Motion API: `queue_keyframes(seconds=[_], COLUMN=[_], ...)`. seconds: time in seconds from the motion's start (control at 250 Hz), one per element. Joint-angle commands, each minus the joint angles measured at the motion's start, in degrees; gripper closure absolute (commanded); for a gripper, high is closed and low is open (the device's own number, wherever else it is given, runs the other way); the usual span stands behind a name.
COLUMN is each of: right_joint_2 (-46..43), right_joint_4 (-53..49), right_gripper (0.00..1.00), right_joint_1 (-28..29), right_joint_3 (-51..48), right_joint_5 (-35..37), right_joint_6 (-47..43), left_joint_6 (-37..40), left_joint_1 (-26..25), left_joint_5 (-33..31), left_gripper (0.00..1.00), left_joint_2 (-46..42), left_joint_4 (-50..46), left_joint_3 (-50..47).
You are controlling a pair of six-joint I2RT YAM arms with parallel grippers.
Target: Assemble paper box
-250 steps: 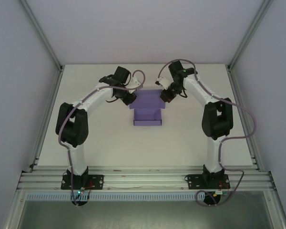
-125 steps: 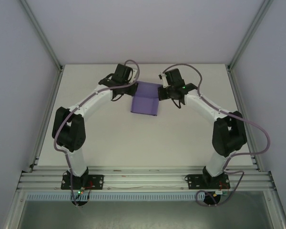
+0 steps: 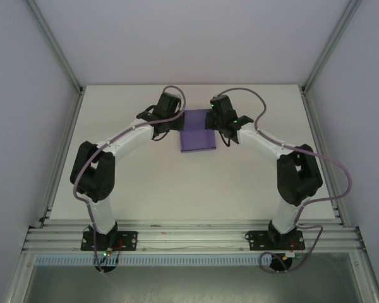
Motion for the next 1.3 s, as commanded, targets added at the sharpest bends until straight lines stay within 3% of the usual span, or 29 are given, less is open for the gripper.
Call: queue_keyframes(seconds=[0.0,0.08,0.152,0.296,0.432,0.48,0.548,0.624,0.688,0.728,0.76,0.835,0.983,1.103,1.299], right_joint_2=[-4.16,-4.64,-4.56,-3.44,-2.75,-2.5,-2.83,-4.25,-6.38,-8.06,-9.76,-14.43,-22.11,-21.53,-11.79], right_joint_4=[-5.64,-13.45,-21.6,-32.09,-28.52,-27.41,-26.23,-24.58,-22.4,-21.31,-20.75,-18.39,-9.24,-1.82,2.97], right_gripper=[0.87,0.88,0.88,0.85,0.81,0.8,0.67,0.38,0.23,0.17,0.15,0.11,0.11,0.14,0.29], right_joint_1=[-2.59,-4.71,-5.61,-5.71,-5.74,-5.77,-5.81,-5.78,-5.74,-5.77,-5.76,-5.73,-5.04,-1.57,1.87], right_joint_3=[1.21,2.49,4.24,6.76,5.91,5.89,5.82,4.85,2.91,1.41,-0.1,-5.94,-21.38,-27.16,-24.67], right_joint_5=[-5.62,-17.05,-22.34,-22.75,-15.87,-14.05,-12.95,-12.69,-9.92,-7.25,-5.24,-3.35,-7.24,-9.98,-9.83], right_joint_6=[-4.45,-10.08,-16.86,-26.53,-25.3,-24.52,-22.9,-21.93,-19.83,-17.58,-15.15,-8.54,7.29,14.61,19.57], left_joint_6=[7.72,13.18,17.78,21.95,20.74,19.58,18.69,18.0,16.88,15.92,14.76,11.21,0.75,-5.5,-8.85], left_joint_1=[0.27,0.27,0.26,0.27,0.27,0.29,0.27,0.23,0.27,0.27,0.27,0.34,1.35,4.25,9.35], left_joint_5=[5.14,7.94,9.67,11.4,9.33,8.26,7.77,8.06,8.27,8.15,7.88,6.17,-2.77,-11.4,-9.82], left_gripper=[0.89,0.89,0.89,0.77,0.65,0.53,0.41,0.28,0.17,0.12,0.01,0.0,0.0,0.0,0.0], left_joint_2=[-3.06,-4.77,-6.51,-7.84,-6.26,-5.35,-4.72,-5.41,-6.66,-7.86,-9.03,-12.72,-22.15,-25.33,-24.2], left_joint_4=[-4.26,-6.75,-8.14,-10.5,-10.27,-10.73,-10.93,-10.07,-8.83,-8.2,-7.39,-4.78,4.05,7.1,7.77], left_joint_3=[0.08,-1.09,-2.65,-4.28,-4.2,-3.44,-2.78,-3.52,-4.77,-5.64,-6.89,-10.84,-23.52,-30.54,-34.03])
